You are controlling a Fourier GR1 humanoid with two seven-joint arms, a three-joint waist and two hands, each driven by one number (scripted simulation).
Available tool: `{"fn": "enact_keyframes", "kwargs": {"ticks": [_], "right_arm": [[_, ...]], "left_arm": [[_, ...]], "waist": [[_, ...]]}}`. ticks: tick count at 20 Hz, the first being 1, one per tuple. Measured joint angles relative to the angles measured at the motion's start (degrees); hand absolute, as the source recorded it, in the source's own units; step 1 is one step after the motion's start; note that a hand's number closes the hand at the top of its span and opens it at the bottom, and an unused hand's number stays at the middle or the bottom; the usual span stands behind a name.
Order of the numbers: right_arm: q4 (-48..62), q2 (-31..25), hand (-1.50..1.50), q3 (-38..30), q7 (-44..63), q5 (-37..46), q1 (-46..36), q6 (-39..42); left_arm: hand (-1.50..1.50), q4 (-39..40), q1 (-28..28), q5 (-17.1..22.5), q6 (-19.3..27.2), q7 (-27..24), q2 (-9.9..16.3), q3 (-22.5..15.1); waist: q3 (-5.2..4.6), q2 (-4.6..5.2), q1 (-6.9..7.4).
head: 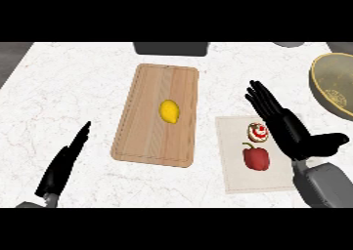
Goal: Pick the cupcake from the placemat and place it in the bowl
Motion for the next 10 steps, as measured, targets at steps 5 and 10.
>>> {"fn": "enact_keyframes", "kwargs": {"ticks": [5, 10], "right_arm": [[3.9, -4.9, 1.5, -6.0, -2.9, -7.9, -1.9, 13.6], [14.4, -10.0, -1.5, -14.5, -7.7, -7.0, -2.5, 11.7]], "left_arm": [[0.0, -4.1, -4.6, -0.3, 3.4, -1.1, 0.1, 4.5], [0.0, -7.2, -9.6, -0.1, 6.1, -0.3, -0.5, 7.3]], "waist": [[0.65, 1.83, -0.47], [0.86, 2.67, -0.85]]}}
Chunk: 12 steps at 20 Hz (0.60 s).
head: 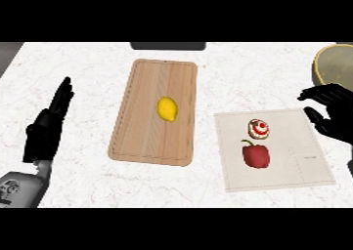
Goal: Pick the cupcake from the placemat and place it in the bowl
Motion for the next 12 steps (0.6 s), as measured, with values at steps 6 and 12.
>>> {"fn": "enact_keyframes", "kwargs": {"ticks": [6, 12], "right_arm": [[12.4, -4.1, -1.5, -3.0, -15.9, 5.3, -2.2, 11.0], [15.0, -11.3, -1.5, 0.3, -18.3, 15.8, -6.3, 11.5]], "left_arm": [[0.0, -2.1, -3.3, -0.4, 0.9, 3.0, -0.4, 1.0], [0.0, -3.7, -3.3, -1.4, 1.4, 4.5, -0.9, 1.0]], "waist": [[0.1, 0.28, 0.7], [-0.04, 0.04, 0.67]]}}
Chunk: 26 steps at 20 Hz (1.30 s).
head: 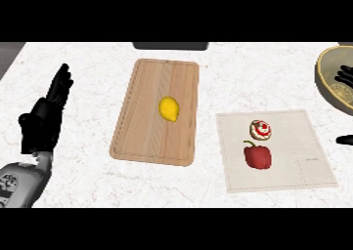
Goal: Pick the cupcake from the placemat and place it in the bowl
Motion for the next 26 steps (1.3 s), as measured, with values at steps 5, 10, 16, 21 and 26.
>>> {"fn": "enact_keyframes", "kwargs": {"ticks": [5, 10, 16, 21, 26], "right_arm": [[-1.8, -3.9, -1.5, 4.9, 2.5, 8.6, -4.7, -0.8], [-4.4, -4.0, -1.5, 10.1, 6.3, 15.8, -9.1, 1.0], [-8.0, -1.3, -1.5, 13.2, 11.3, 20.6, -11.7, 5.0], [-10.3, 1.5, -1.5, 15.5, 14.7, 25.5, -12.7, 6.7], [-10.2, 4.6, -1.5, 18.1, 18.2, 31.7, -12.7, 6.5]], "left_arm": [[0.0, -1.2, 0.0, -0.3, -0.4, 1.7, 0.3, 0.5], [0.0, -1.1, -0.1, -1.0, -0.4, 2.4, -0.2, 1.0], [0.0, -2.1, 0.4, -2.2, -1.0, 3.2, -0.8, 2.1], [0.0, -2.5, 0.4, -2.2, -2.6, 3.5, -1.0, 3.8], [0.0, -1.6, -0.1, -3.1, -3.1, 3.4, -2.0, 4.6]], "waist": [[-0.1, -0.2, -0.04], [-0.16, -0.29, -0.37], [-0.16, -0.39, -0.91], [-0.18, -0.41, -1.05], [-0.17, -0.36, -1.15]]}}
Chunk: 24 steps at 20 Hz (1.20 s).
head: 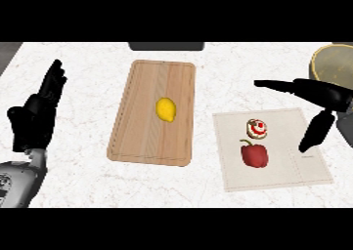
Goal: Pick the cupcake from the placemat and place it in the bowl
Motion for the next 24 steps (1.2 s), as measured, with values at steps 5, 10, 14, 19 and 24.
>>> {"fn": "enact_keyframes", "kwargs": {"ticks": [5, 10, 14, 19, 24], "right_arm": [[0.1, 3.1, -1.5, 0.6, 3.7, 5.3, 1.2, -0.4], [1.1, 7.3, -1.5, -0.8, 3.9, 10.1, 3.2, -2.2], [5.5, 10.5, -1.5, -1.8, 1.9, 14.1, 2.5, -3.5], [8.6, 12.9, -1.5, -3.3, 0.1, 17.6, 1.7, -3.2], [11.5, 14.4, 1.5, -2.6, -4.0, 22.6, 1.4, -6.1]], "left_arm": [[0.0, -0.9, 1.3, -1.0, -1.1, -0.1, -0.8, 0.8], [0.0, -2.4, 2.4, -3.2, -1.4, 0.5, -2.9, 1.1], [0.0, -1.7, 1.0, -4.1, -2.7, 1.0, -3.7, 2.4], [0.0, -1.9, 2.1, -5.2, -4.0, 0.6, -4.8, 3.5], [0.0, -1.5, 1.8, -5.9, -4.9, 0.2, -5.7, 4.6]], "waist": [[0.0, -0.04, -0.06], [0.03, -0.04, -0.12], [0.02, 0.0, -0.04], [0.03, 0.01, -0.03], [0.01, 0.06, 0.1]]}}
